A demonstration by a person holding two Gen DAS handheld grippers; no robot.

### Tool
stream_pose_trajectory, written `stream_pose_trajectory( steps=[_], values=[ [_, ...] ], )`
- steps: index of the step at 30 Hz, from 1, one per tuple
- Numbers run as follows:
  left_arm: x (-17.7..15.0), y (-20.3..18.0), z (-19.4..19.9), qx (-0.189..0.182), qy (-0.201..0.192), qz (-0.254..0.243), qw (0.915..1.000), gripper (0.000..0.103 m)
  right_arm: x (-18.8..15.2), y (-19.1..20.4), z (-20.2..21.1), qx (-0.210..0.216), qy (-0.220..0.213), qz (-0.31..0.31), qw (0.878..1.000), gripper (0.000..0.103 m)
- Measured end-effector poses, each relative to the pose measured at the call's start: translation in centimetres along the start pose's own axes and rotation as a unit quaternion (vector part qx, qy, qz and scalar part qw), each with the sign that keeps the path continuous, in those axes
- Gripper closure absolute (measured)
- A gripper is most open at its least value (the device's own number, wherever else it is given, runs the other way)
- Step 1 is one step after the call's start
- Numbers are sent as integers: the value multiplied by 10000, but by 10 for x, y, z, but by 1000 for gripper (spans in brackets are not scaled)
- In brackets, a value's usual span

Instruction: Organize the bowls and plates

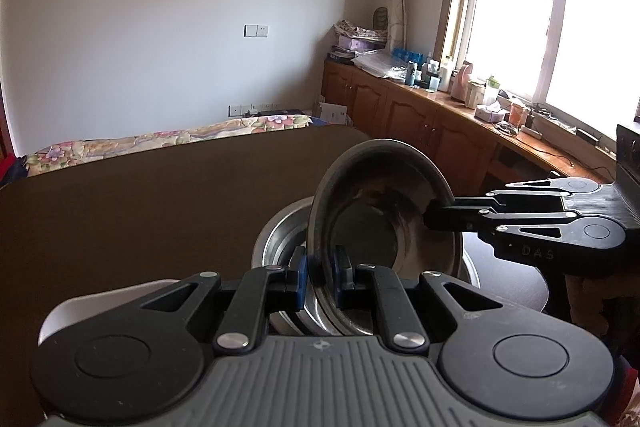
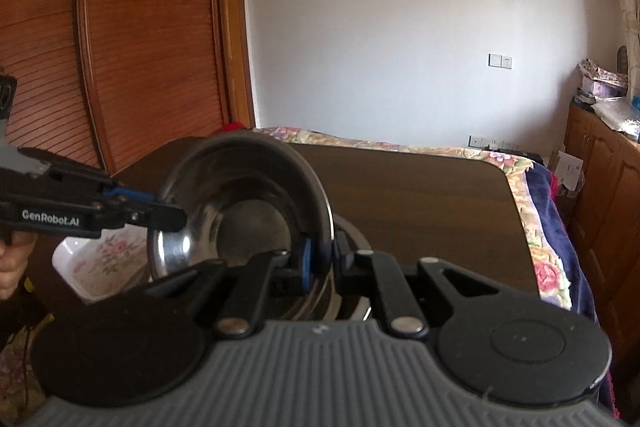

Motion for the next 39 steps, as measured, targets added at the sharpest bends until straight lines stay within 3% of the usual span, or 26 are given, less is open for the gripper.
stream_pose_trajectory(
  steps=[18,32,35,39],
  values=[
    [-11,12,-18,56,84,170,9998,60,-14,5,-14,40,196,-143,9997,90],
    [-13,8,-20,105,-24,168,9998,59,-18,10,-16,106,-9,-315,9994,88],
    [-12,9,-19,124,-53,120,9998,59,-15,12,-12,101,-135,-308,9994,70],
    [-12,7,-15,221,-157,6,9996,53,-14,18,-10,49,-201,-100,9997,69]
  ],
)
Point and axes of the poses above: each gripper's, at about its wrist camera, not at the fingertips, and z roughly against the way its jaws point, y to its left, x to its top, the point moved 7 cm from there along -z, roughly the way its jaws point, and after that the axes turned 7 degrees about -x, right-handed, at the moved point
